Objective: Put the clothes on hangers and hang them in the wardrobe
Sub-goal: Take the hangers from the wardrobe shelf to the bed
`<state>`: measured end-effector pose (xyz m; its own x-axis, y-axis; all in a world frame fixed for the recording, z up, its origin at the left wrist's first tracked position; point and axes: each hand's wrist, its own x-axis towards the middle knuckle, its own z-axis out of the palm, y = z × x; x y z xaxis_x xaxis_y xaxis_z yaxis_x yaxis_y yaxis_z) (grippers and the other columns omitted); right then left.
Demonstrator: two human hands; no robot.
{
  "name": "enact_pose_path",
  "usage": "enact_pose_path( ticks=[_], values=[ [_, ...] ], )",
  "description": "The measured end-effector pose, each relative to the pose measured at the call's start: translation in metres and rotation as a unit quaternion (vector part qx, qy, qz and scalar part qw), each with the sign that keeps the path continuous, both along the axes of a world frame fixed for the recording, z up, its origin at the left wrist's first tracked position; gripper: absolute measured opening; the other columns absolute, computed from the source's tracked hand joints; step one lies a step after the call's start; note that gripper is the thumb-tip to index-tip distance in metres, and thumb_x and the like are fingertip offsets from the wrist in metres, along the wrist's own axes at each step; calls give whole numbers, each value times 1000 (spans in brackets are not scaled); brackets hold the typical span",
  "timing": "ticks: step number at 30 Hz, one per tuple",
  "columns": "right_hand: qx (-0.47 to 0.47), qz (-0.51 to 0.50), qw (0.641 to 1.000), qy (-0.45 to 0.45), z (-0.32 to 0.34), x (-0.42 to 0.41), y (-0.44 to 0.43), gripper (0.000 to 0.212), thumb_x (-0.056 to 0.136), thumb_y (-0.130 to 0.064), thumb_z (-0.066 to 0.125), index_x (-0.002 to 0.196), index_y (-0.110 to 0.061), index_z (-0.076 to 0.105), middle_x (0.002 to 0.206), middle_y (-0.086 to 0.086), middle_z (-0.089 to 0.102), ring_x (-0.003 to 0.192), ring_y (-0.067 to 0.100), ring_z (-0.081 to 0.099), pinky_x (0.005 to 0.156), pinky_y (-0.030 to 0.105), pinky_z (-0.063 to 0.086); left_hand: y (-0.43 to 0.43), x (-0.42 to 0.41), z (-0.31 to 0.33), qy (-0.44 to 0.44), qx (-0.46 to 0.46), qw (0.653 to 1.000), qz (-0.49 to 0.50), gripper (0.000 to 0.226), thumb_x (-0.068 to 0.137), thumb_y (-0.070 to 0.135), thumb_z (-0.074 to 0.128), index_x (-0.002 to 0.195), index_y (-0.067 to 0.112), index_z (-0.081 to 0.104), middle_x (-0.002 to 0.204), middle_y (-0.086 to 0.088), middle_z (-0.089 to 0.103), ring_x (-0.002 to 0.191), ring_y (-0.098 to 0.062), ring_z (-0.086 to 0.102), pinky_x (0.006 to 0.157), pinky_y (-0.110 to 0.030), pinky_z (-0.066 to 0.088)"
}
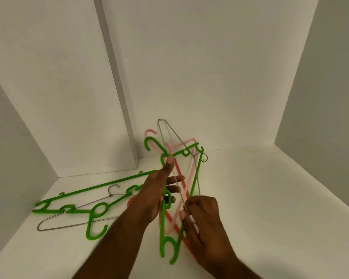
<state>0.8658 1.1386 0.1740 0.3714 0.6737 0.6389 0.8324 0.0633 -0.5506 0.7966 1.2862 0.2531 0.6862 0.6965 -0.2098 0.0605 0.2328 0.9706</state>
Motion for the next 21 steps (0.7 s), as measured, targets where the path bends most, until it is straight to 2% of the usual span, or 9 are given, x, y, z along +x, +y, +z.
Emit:
enact_pose_path(
  ticks=[3,6,8,10,12,14,15,17,21],
  values=[
    [-38,56,997,-36,1,-8,2,25,105,-40,46,101,-21,61,119,-14,50,111,7,44,90,25,47,-9,-5,-1,-30,-18,999,9,26,96,32,66,113,13,60,108,-6,77,89,-23,73,70,-36,51],
    [-37,117,992,-15,6,-11,-1,28,103,-51,47,118,-30,59,142,-14,42,127,6,44,96,25,51,-10,-17,4,-93,-38,991,86,12,98,7,61,109,5,60,96,-10,77,65,-17,67,60,-31,56],
    [-17,110,992,53,11,-8,-4,37,101,-54,49,133,-35,51,152,-14,32,135,10,43,98,21,49,-5,-32,15,-108,1,987,119,13,98,8,60,111,4,59,92,-10,74,50,-12,51,50,-28,53],
    [-33,51,995,77,14,0,-1,41,99,-57,48,135,-37,47,148,-18,33,133,7,43,95,25,50,4,-51,26,-83,81,984,138,18,98,17,63,110,4,61,83,-7,71,45,-11,41,44,-26,43],
    [-159,-22,987,3,15,13,7,48,96,-62,45,137,-37,45,142,-16,34,131,8,39,96,31,51,11,-73,34,-45,149,976,150,21,98,24,63,107,5,62,78,-5,68,45,-13,39,43,-25,37],
    [-356,-60,931,-44,18,19,16,72,90,-72,46,147,-29,36,142,-5,33,131,17,35,100,36,48,14,-92,39,-4,195,969,154,19,99,25,62,109,8,63,77,-6,69,44,-13,41,43,-25,37],
    [-421,-68,903,-46,19,21,19,83,86,-77,48,149,-24,33,140,-1,34,128,19,36,100,37,47,13,-98,41,14,218,964,152,17,100,25,61,109,11,63,77,-6,69,43,-12,43,42,-25,38],
    [-476,-70,876,-28,23,18,26,93,82,-79,54,149,-17,32,138,5,36,125,22,40,98,37,48,11,-109,44,52,269,950,148,13,100,26,59,109,17,63,77,-6,71,43,-11,46,43,-24,41],
    [-539,-65,840,2,42,16,39,87,82,-69,67,142,-12,40,134,9,40,119,24,48,92,34,48,13,-128,48,102,346,920,151,9,100,28,61,108,24,62,75,-2,73,45,-5,52,46,-16,44]
  ],
)
